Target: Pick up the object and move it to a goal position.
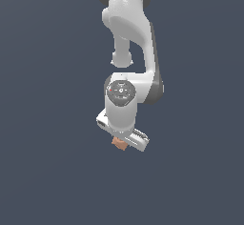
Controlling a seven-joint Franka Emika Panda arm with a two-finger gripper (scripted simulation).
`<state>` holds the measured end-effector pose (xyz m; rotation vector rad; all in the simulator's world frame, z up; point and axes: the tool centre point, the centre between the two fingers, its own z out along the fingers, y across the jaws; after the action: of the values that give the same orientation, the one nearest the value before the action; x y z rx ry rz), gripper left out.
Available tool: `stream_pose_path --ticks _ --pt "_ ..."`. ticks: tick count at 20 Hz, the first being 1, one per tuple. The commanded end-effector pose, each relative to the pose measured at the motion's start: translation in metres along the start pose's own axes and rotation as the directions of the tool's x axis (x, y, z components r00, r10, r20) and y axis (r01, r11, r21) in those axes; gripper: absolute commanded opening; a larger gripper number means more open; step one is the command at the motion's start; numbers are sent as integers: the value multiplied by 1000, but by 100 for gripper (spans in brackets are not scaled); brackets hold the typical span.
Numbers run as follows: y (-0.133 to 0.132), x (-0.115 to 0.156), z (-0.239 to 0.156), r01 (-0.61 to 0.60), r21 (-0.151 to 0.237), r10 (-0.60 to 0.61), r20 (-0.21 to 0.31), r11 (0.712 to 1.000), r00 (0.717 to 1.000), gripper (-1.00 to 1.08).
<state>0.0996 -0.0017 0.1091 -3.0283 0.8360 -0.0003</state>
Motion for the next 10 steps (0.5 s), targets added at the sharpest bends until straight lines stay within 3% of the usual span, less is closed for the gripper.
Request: stream_pose_path --ticks 1,10 --pt "13 17 -16 1 0 -1 0 1000 1000 -100" --pt "40 58 -51 1 0 -1 0 1000 1000 -100"
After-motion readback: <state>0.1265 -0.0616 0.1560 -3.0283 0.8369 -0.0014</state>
